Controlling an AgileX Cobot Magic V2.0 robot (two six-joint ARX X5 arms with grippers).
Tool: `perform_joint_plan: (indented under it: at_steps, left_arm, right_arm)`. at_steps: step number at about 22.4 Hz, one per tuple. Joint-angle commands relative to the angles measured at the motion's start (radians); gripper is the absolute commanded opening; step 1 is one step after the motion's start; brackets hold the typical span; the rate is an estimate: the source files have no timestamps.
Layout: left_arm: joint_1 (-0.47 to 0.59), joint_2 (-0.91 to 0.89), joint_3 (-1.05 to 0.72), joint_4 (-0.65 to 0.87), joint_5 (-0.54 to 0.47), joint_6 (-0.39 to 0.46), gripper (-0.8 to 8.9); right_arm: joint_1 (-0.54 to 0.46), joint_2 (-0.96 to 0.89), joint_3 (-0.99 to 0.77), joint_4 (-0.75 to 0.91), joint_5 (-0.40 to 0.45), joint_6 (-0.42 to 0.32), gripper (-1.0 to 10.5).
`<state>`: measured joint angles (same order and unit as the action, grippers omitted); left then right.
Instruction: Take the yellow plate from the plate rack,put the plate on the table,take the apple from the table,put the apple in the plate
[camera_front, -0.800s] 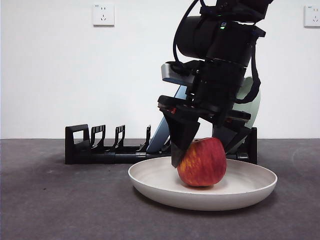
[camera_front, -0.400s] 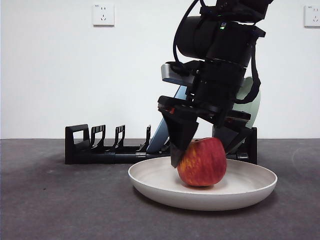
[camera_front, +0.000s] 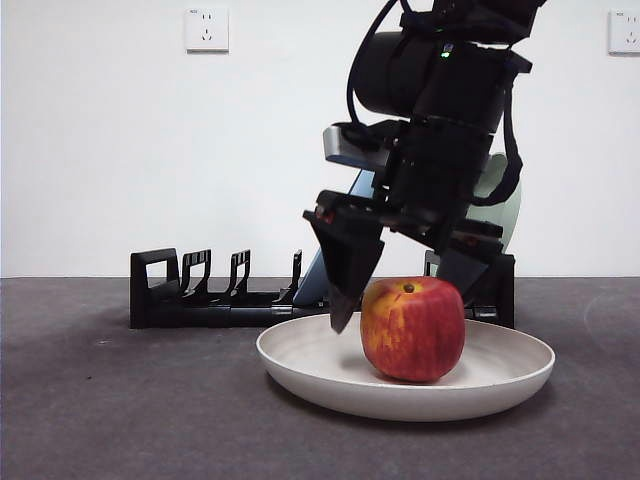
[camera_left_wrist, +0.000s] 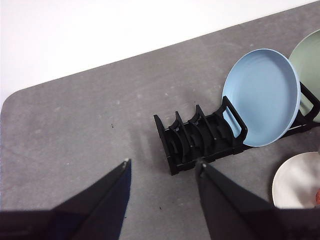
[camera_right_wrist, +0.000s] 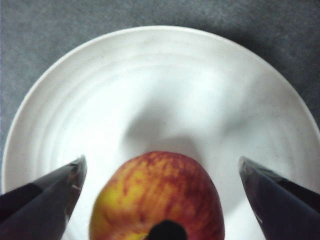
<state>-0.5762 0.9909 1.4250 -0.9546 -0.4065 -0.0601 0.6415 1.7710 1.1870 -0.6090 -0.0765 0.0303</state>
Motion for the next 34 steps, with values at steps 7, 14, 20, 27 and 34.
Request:
perform_joint_plan:
  at_steps: [7, 14, 20, 27, 34]
  left_arm:
    - [0.0, 0.013, -0.003, 0.03, 0.126, 0.048, 2.16]
    - [0.0, 0.073, -0.003, 0.04, 0.233, 0.1, 1.87]
    - [0.0, 0.129, -0.003, 0.053, 0.229, 0.145, -0.13]
    - [0.0, 0.145, -0.005, 0.125, 0.401, 0.191, -0.13]
    - [0.0, 0.093, -0.161, 0.23, 0.405, 0.187, -0.13]
  right_arm:
    - [0.0, -0.181, -0.005, 0.003, 0.005, 0.005, 5.0]
    - [-0.003, -0.36, -0.005, -0.005, 0.005, -0.003, 3.1]
    - [-0.027, -0.488, -0.005, -0.006, 0.009, -0.041, -0.1]
    - [-0.093, -0.599, -0.005, -0.08, 0.009, -0.039, -0.1]
    - [-0.092, -0.627, -0.063, -0.115, 0.044, -0.019, -0.1]
